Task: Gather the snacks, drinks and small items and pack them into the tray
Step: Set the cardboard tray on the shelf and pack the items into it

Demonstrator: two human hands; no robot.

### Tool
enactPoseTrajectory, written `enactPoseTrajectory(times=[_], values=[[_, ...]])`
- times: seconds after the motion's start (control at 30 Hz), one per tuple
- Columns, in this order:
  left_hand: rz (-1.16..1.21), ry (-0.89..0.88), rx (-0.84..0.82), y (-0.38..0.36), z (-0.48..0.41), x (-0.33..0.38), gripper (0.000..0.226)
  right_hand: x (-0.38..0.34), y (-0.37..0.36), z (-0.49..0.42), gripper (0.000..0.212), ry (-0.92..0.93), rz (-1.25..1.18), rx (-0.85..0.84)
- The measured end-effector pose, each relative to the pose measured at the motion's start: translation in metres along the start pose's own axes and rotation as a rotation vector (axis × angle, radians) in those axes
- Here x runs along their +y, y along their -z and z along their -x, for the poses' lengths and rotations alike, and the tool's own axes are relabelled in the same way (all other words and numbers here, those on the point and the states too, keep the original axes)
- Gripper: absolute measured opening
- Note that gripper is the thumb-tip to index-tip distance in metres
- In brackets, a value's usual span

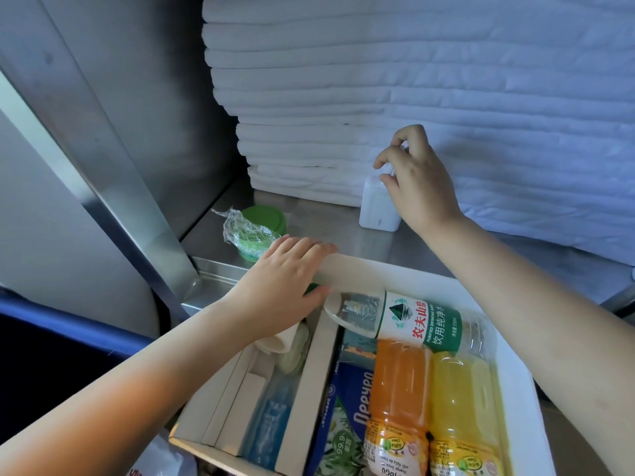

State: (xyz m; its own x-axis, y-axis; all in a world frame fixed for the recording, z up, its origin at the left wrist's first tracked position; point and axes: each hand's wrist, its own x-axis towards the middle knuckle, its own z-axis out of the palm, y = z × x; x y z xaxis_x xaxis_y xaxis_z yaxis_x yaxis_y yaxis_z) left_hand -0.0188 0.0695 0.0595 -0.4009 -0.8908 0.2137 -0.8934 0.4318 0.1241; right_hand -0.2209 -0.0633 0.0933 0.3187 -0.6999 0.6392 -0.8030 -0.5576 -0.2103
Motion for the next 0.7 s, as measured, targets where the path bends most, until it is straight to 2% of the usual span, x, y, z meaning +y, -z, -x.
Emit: enactPoseTrajectory(times=[0.13, 0.37, 0.53, 0.7], values=[[0.133, 0.061, -0.02, -0.001, -0.011, 0.006, 0.053, -0.002, 0.003, 0.005, 0.018, -0.048, -0.054, 0.033], [0.133, 0.098, -0.04, 0.0, -0.03, 0.022, 0.063, -0.004, 0.013, 0.004, 0.024, -0.145, -0.165, 0.06], [0.308, 0.176, -0.072, 0.0, -0.056, 0.047, 0.075, -0.019, 0.031, -0.002, 0.023, -0.138, -0.167, 0.102], [0.463, 0.271, 0.041, -0.002, -0.067, 0.065, 0.092, -0.04, 0.063, -0.006, 0.022, -0.115, -0.146, 0.171]])
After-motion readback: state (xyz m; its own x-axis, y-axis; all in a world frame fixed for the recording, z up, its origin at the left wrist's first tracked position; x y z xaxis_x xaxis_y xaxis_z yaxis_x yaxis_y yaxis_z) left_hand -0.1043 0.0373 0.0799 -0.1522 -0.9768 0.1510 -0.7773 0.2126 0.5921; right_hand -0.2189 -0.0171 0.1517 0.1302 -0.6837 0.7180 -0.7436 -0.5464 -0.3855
